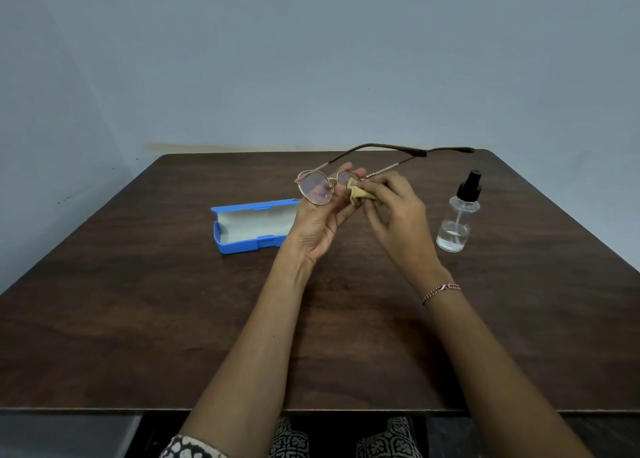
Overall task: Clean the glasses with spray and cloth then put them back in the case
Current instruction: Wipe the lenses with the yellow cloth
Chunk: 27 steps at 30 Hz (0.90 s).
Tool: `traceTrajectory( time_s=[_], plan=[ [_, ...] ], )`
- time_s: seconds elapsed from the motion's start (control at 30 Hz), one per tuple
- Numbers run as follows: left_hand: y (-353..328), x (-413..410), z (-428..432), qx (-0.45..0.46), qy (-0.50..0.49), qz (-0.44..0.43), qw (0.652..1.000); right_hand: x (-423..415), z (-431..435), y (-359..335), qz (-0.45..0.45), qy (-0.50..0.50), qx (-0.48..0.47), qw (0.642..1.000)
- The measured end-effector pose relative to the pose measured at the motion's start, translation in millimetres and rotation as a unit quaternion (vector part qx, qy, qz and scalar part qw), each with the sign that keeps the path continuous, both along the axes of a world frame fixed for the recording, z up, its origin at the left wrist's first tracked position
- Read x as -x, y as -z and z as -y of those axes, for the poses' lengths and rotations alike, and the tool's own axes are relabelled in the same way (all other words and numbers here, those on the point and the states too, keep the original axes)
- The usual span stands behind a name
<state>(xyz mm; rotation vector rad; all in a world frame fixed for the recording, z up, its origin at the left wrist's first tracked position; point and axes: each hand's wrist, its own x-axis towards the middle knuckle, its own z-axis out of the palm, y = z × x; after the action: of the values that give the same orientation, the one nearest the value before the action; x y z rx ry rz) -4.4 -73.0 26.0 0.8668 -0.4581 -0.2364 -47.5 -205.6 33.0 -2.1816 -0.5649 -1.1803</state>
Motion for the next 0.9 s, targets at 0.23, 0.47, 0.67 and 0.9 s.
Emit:
traceTrajectory(
  time_s=[0.23,0.47,0.67,0.9],
  plan=[
    [2.0,2.5,0.4,-0.033,0.019,-0.002,0.999,2.8,-3.8,1.0,-0.007,-0.021,-0.015,1.0],
    [6.6,-0.7,0.6,-0.063,0.041,0.011,0.997,4.1,-0.2,-2.9,0.004,0.023,-0.015,1.0],
    [4.7,-1.4,-3.6,-0.077,0.048,0.013,0.996,7.7,-3.6,-3.3,0.011,0.018,0.01,1.0],
    [0.7,1.9,-3.5,-0.097,0.017,0.036,0.995,6.1,-5.6,-3.0,-0.03,0.055,-0.018,0.998]
  ],
)
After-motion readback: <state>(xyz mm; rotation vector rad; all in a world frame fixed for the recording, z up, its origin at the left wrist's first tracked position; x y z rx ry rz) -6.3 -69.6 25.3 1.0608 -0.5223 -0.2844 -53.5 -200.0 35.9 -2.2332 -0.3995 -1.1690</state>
